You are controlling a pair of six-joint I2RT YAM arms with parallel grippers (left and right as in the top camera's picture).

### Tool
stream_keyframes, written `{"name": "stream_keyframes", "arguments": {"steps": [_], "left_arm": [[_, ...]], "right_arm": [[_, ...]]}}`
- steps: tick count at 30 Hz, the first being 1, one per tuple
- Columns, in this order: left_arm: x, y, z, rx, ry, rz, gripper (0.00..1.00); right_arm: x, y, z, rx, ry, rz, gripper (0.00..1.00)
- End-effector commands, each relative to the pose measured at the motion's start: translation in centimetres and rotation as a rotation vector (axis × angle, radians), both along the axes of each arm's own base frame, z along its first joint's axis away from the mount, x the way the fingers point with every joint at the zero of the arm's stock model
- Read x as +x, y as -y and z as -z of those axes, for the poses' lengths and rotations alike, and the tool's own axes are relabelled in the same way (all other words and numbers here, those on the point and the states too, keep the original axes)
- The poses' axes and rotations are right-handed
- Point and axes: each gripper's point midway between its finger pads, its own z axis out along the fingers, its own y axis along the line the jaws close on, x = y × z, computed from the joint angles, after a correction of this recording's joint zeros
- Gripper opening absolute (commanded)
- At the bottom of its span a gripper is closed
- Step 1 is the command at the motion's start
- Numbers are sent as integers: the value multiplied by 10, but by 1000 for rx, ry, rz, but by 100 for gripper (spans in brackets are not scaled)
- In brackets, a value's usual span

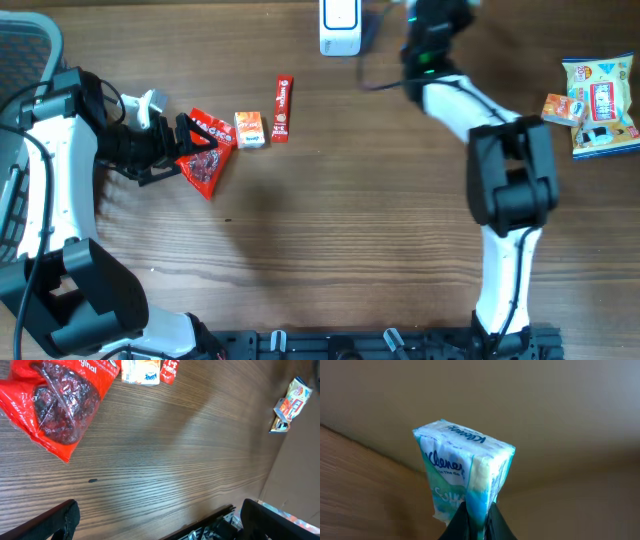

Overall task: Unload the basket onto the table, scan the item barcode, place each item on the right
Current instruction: 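Carry the Kleenex pack to the right edge and release it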

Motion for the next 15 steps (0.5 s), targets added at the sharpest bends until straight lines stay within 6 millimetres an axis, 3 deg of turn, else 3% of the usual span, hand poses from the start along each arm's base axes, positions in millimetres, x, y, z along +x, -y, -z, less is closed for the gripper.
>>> {"name": "stream_keyframes", "arguments": {"steps": [1,8,12,15], "left_arm": [[1,0,-3,6,22,12,100],[1,0,-3,6,22,12,100],[1,0,-3,6,22,12,100],[1,0,-3,6,22,12,100]], "right_arm": [[-46,110,18,66,53,409,4],[-111,203,86,203,-114,649,4],[-140,232,109,300,-144,731,9],[-153,246,115,329,-145,775,12]]}}
